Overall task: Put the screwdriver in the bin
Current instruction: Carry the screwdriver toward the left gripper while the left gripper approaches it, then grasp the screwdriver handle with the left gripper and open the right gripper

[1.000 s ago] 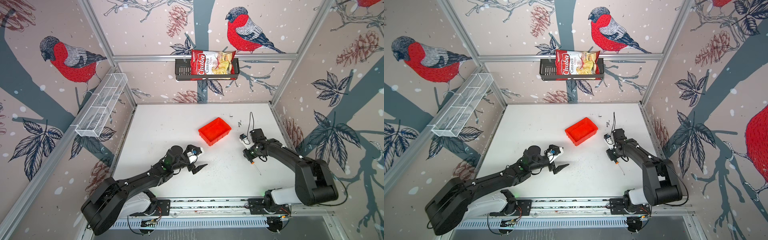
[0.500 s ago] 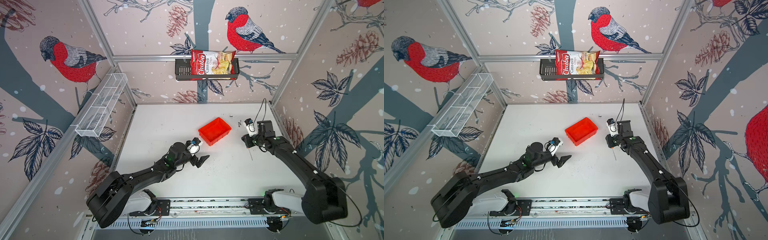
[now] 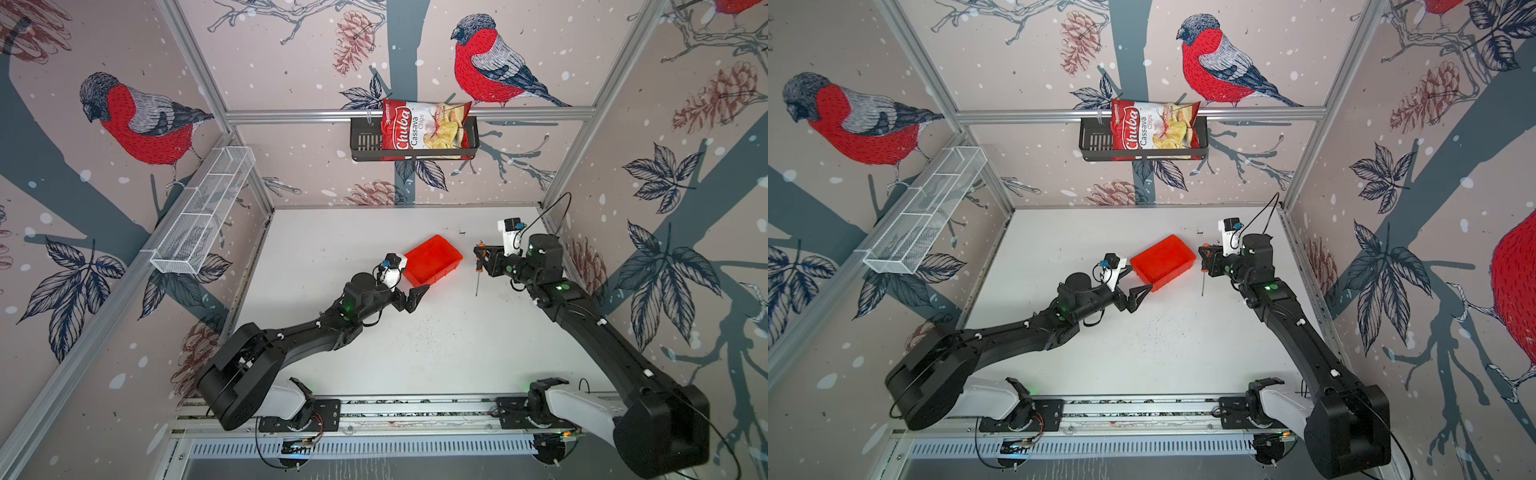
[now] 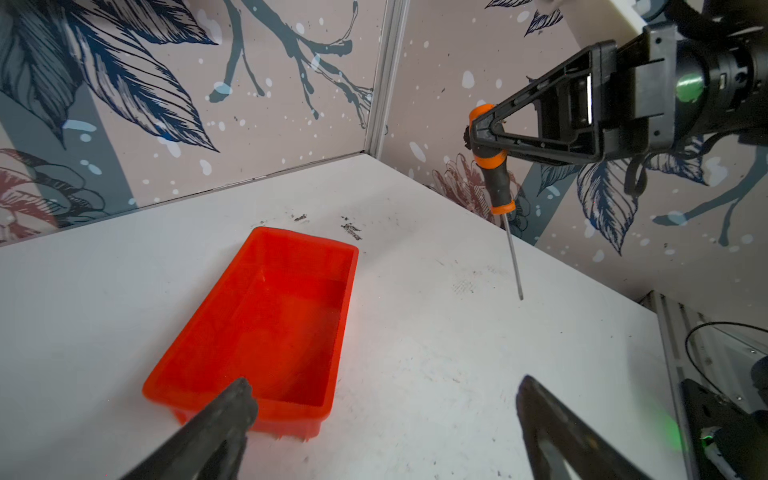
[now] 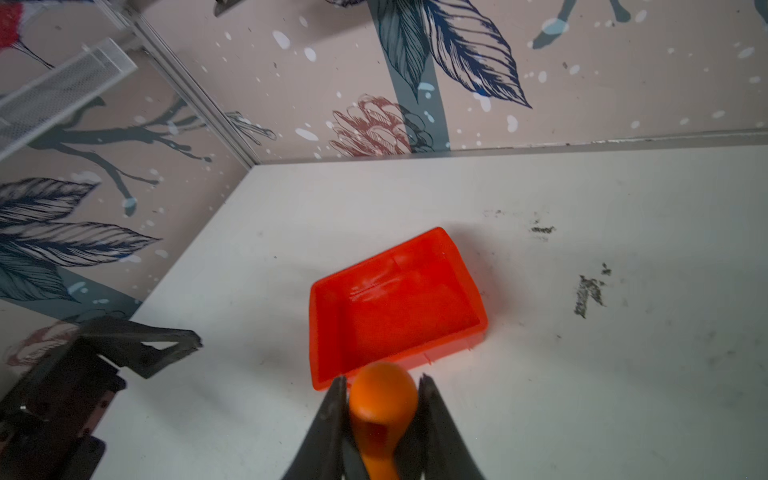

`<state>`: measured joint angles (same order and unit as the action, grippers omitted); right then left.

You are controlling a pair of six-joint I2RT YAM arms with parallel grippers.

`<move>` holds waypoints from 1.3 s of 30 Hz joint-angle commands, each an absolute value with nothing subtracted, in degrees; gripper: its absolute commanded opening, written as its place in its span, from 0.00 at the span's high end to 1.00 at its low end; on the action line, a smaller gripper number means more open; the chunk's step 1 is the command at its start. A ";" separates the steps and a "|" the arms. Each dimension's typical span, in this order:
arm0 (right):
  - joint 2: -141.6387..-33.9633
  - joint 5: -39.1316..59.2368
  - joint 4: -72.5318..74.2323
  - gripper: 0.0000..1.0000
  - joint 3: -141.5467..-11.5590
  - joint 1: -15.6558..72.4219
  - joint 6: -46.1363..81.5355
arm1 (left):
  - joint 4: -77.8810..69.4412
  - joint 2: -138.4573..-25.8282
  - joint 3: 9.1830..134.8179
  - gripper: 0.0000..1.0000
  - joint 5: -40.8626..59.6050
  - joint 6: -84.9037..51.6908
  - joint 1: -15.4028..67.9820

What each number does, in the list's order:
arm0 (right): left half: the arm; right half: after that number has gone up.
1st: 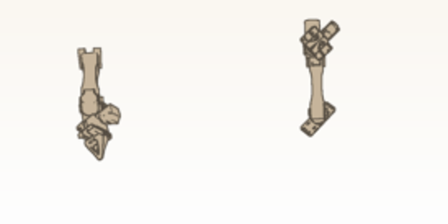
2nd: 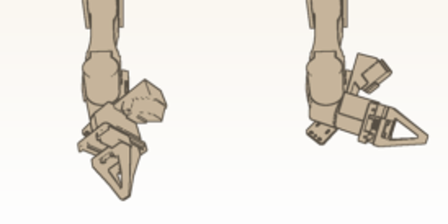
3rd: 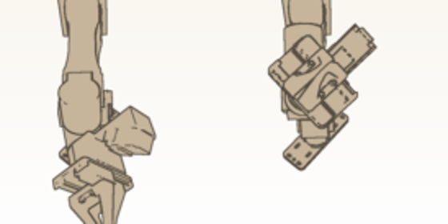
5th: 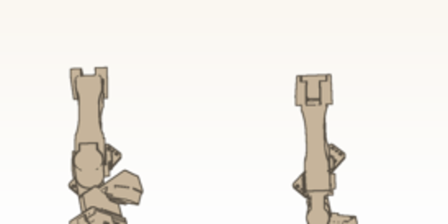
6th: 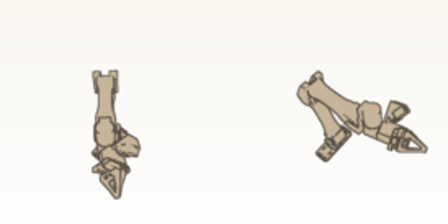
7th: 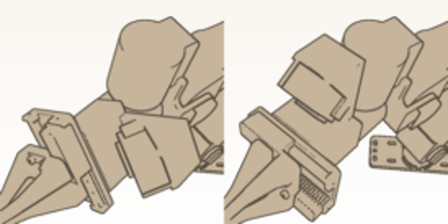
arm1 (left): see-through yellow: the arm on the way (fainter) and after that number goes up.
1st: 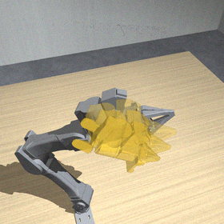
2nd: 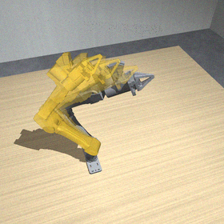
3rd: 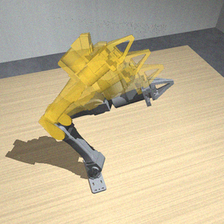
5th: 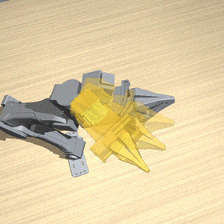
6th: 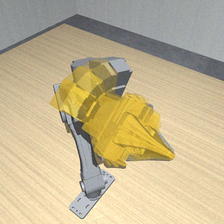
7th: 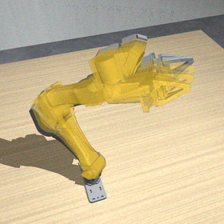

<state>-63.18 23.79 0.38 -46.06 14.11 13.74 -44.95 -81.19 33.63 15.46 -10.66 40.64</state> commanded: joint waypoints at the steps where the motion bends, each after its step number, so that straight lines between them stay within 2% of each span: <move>1: -62.32 26.28 10.36 0.99 -44.38 15.12 20.61 | -51.05 -84.00 36.64 0.04 20.13 -14.66 40.74; 8: -62.56 26.02 16.55 0.99 -42.33 18.10 23.06 | -53.06 -91.10 44.29 0.12 26.43 -18.61 41.02; 19: -64.26 24.43 24.65 0.99 -41.03 21.85 25.63 | -53.83 -95.16 49.17 0.20 28.48 -19.51 42.05; 23: -65.12 24.61 26.43 0.99 -41.18 22.81 26.55 | -53.92 -95.66 50.05 0.28 28.17 -20.36 42.23; 34: -67.79 24.52 28.04 0.99 -42.27 26.09 26.19 | -54.41 -96.38 50.74 0.56 27.67 -21.71 42.62; 39: -67.94 24.38 27.95 0.99 -42.36 26.44 26.24 | -54.73 -96.24 50.44 0.64 26.98 -22.15 42.63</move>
